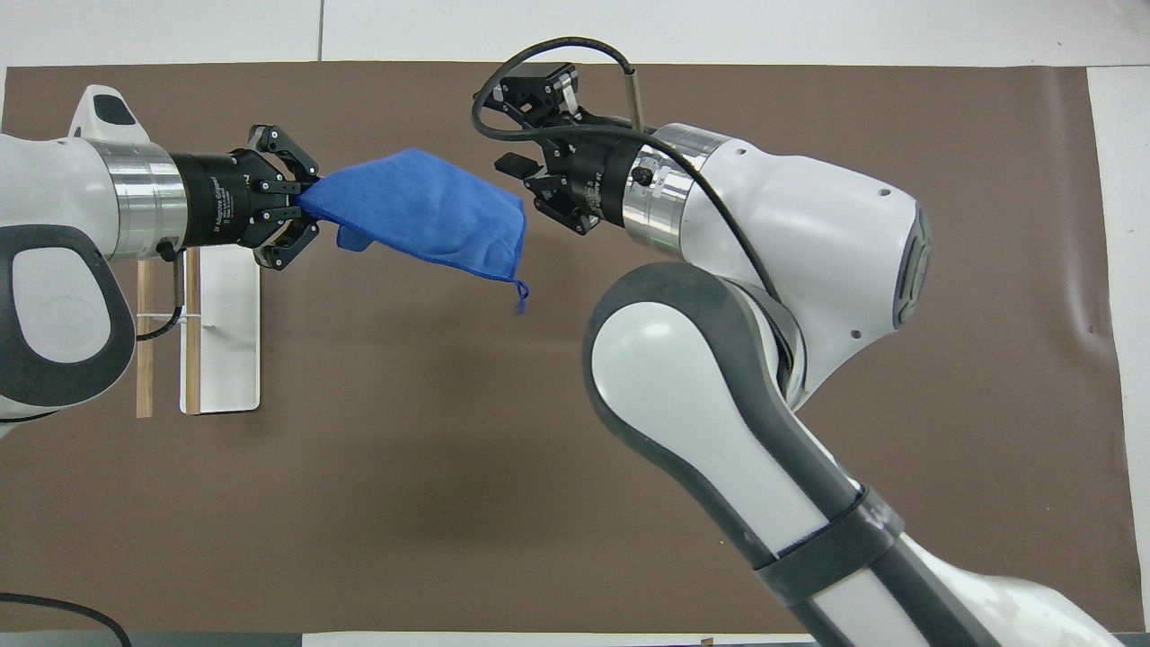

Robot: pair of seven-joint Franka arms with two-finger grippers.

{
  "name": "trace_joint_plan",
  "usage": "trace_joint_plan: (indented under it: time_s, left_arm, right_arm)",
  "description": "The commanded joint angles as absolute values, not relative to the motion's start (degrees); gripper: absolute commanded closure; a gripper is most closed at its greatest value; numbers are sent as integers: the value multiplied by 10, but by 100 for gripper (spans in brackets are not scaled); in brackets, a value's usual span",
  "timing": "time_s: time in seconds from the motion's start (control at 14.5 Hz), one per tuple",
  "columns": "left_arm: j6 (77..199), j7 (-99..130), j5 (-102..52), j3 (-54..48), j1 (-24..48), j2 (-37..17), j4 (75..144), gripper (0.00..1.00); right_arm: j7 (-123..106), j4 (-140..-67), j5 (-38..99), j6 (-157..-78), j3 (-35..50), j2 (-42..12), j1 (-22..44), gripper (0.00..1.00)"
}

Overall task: Right arm passes towel to left arm to hang
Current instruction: 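Carry the towel with the left gripper while the right gripper withdraws, then drape the towel over the rack bar with the left gripper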

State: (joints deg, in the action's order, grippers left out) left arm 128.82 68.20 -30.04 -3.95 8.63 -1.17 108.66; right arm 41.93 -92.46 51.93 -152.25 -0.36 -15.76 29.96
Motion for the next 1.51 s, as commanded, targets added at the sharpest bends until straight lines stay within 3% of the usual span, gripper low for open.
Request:
trace_joint_plan:
  time_s: [0.0,0.41,0.69,0.96,1.24,1.44]
  left_arm:
    - [1305,677,-215,-36,87,11,1092,100]
    - [1307,678,13,-40,101,49,1141,100]
    - [1360,679,98,-40,95,82,1210,100]
    - [1465,678,153,-39,47,107,1282,100]
    - [1505,679,163,-40,-5,114,1307,100]
    - [1537,680,163,-40,-60,116,1317,100]
  right_arm:
    - [342,-933,375,-1426,1,-149,238,0]
    - [209,-924,78,-1224,1,-133,132,0]
    - [128,-923,-27,-1095,-1,-95,84,0]
    - [19,-907,-49,-992,-2,-40,25,0]
    - [31,-839,-45,-855,-4,-49,-3,0]
    - [61,-879,-44,-850,-4,-20,-10,0]
